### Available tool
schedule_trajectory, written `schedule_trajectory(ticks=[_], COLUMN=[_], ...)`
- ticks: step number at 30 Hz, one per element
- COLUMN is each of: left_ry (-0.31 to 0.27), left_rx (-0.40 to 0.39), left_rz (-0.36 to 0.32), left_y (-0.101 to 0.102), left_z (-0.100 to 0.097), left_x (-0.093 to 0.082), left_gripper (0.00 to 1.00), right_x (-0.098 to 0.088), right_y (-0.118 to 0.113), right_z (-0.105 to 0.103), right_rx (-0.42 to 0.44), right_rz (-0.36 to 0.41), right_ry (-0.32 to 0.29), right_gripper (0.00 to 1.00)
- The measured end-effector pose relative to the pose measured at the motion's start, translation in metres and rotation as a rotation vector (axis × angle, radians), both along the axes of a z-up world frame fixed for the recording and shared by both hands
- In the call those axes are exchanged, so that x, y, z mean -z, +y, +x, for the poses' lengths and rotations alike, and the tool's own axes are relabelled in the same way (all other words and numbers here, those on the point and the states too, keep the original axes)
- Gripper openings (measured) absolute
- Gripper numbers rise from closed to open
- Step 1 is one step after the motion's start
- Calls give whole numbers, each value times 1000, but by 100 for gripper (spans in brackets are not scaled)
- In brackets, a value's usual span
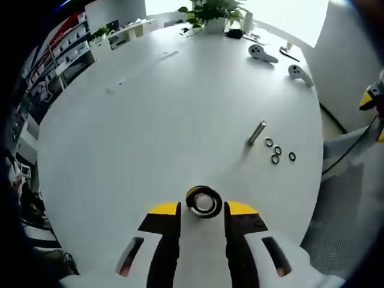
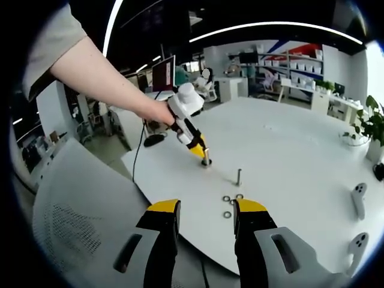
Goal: Place the washer onto the threaded stud by aligning its center hole with the stud, sliding it down to the base, and recovering from edge contact or off-axis alignment until the washer reaches the visible bottom stop.
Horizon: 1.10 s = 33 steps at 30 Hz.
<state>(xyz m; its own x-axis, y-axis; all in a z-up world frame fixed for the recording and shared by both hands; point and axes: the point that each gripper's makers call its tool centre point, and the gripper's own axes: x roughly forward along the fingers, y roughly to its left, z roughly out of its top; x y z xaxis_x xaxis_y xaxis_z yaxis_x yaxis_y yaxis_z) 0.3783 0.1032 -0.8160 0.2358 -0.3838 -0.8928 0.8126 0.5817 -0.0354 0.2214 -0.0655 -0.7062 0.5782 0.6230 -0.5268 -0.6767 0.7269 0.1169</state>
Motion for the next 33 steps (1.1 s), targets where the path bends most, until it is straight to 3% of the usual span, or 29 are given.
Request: schedule_trajectory(ticks=[6,11,15,16,17,21,33], left_ry=[-2,13,-16,-62,-43,-72,-103], left_rx=[41,43,61,71,68,88,41], left_rz=[-42,-38,-21,-12,-17,-1,13], left_y=[-11,-9,-9,-9,-10,-12,-9], left_z=[4,5,6,13,8,8,10], left_x=[0,5,4,1,0,1,-7], left_gripper=[22,21,18,14,12,12,12], right_x=[2,3,3,3,3,2,2], right_y=[-1,-1,-2,-2,-2,-3,-3], right_z=[0,0,0,0,0,0,1], right_rx=[2,2,6,7,7,9,13], right_rz=[-7,-13,-13,-13,-13,-12,-7], right_ry=[4,8,9,9,8,8,5], right_gripper=[37,37,37,37,37,37,37])
